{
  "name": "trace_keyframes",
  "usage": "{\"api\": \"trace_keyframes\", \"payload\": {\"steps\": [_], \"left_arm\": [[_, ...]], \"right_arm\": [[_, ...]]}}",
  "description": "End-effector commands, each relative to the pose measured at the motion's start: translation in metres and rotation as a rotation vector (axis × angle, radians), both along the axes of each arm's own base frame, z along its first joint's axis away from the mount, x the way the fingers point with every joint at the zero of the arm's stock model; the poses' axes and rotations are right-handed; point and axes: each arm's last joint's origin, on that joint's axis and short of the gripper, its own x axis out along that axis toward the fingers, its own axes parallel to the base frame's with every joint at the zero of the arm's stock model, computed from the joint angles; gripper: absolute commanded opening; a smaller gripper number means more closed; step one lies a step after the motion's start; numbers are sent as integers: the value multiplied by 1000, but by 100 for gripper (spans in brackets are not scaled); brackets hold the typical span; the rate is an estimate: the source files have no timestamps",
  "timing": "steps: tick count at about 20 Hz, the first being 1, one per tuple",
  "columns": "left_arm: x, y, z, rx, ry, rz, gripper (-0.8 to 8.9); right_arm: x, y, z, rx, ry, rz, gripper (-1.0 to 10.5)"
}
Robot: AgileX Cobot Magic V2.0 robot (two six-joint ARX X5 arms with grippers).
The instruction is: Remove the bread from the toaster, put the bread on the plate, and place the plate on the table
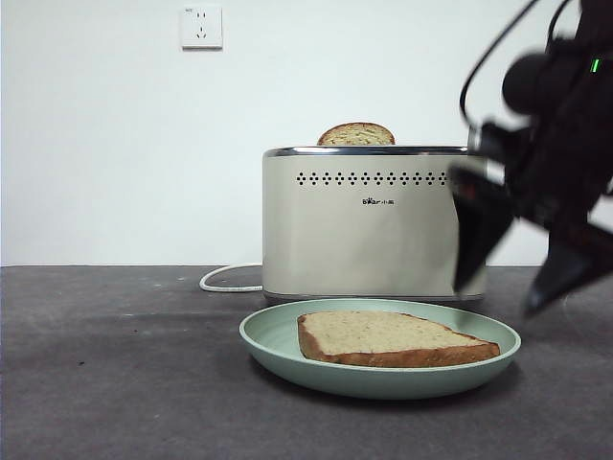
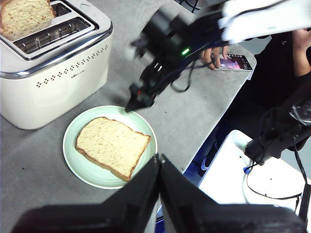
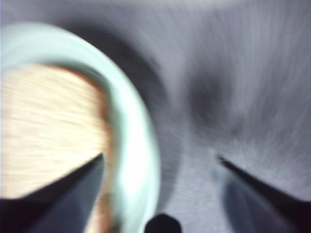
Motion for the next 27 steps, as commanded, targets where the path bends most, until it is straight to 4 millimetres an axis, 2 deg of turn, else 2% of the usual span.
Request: {"api": "trace_keyframes", "payload": {"steps": [1, 4, 7, 11, 13, 14, 16, 19, 27], "left_arm": [[0, 0, 1, -2, -21, -8, -8], [1, -1, 2, -15, -39, -7, -8], [2, 0, 2, 4, -53, 29, -8], [2, 0, 2, 9, -57, 38, -8], [2, 0, 2, 10, -55, 38, -8], [2, 0, 2, 9, -55, 38, -8], [2, 0, 2, 9, -55, 38, -8], [2, 0, 2, 13, -50, 38, -8], [2, 0, 1, 14, -49, 39, -4]], "right_arm": [[-15, -4, 33, 23, -109, 13, 537], [-50, -10, 78, 61, -231, 29, 536], [-102, -12, 116, 140, -327, 118, 536], [-161, -16, 137, 179, -371, 228, 532], [-183, -19, 140, 189, -370, 277, 525], [-191, -22, 140, 192, -367, 295, 476], [-203, -25, 141, 195, -362, 321, 329], [-211, -29, 141, 193, -362, 339, -1], [-212, -30, 140, 185, -362, 344, 2]]}}
